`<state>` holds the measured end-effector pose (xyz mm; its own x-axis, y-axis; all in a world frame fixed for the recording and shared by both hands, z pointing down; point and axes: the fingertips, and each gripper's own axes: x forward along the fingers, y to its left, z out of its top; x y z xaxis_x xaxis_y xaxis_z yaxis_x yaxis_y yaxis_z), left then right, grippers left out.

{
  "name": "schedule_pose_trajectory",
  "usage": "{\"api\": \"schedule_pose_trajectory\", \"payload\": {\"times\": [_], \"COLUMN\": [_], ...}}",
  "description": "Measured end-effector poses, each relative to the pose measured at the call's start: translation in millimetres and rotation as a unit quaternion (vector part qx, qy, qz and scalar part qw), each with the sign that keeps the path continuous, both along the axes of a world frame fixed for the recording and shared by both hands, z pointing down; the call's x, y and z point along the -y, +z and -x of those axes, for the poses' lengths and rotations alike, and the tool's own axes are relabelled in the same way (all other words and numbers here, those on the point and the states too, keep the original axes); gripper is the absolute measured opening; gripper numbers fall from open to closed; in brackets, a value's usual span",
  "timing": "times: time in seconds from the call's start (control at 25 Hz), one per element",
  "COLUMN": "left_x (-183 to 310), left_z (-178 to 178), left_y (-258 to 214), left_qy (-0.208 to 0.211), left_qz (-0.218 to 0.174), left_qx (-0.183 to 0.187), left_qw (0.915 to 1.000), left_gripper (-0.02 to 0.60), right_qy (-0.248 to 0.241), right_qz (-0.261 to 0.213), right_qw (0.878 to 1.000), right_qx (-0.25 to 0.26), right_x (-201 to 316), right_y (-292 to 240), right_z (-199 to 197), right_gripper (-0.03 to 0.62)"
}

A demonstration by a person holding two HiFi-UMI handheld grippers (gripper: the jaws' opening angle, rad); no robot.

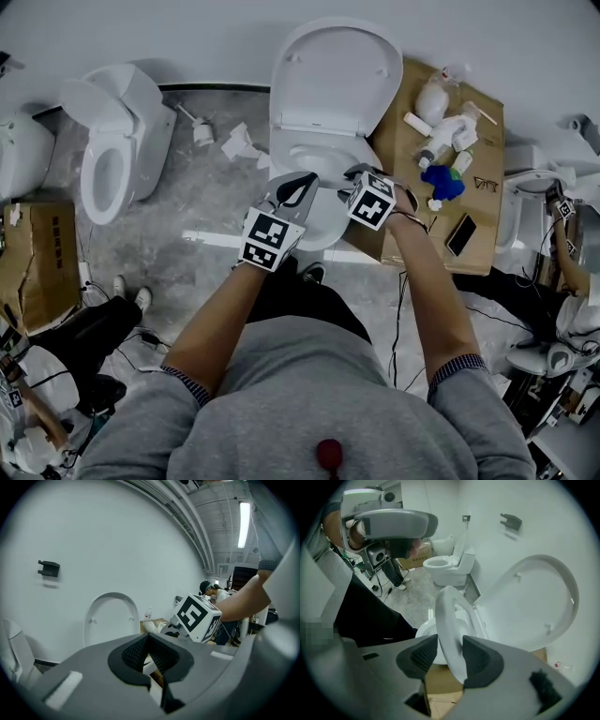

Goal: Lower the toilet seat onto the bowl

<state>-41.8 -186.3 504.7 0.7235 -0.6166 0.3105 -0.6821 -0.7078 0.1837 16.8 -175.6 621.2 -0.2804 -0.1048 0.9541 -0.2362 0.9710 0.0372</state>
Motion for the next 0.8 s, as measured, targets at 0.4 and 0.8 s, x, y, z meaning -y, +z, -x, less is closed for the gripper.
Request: {"api": "schedule_pose_trajectory", "payload": {"times": [0.4, 0.8], "left_x": [-20, -52], "left_z": [-5, -9], "left_y": [13, 36], "left_qy": [-0.005, -0.014], "left_qz": [0.012, 0.025], "left_qx": [0.008, 0.014], "left_qw": [0.9999, 0.9995], "left_gripper": [0.009, 0.009], "right_qy": [-0.009, -0.026], "right_qz": [0.008, 0.012], "right_qw": [1.000, 1.000], "right_qx": [0.005, 0.007], "right_x": [-23, -55], "right_y": [11, 29], "right_z": [1, 3], "right_gripper": [0.184, 0.192]}}
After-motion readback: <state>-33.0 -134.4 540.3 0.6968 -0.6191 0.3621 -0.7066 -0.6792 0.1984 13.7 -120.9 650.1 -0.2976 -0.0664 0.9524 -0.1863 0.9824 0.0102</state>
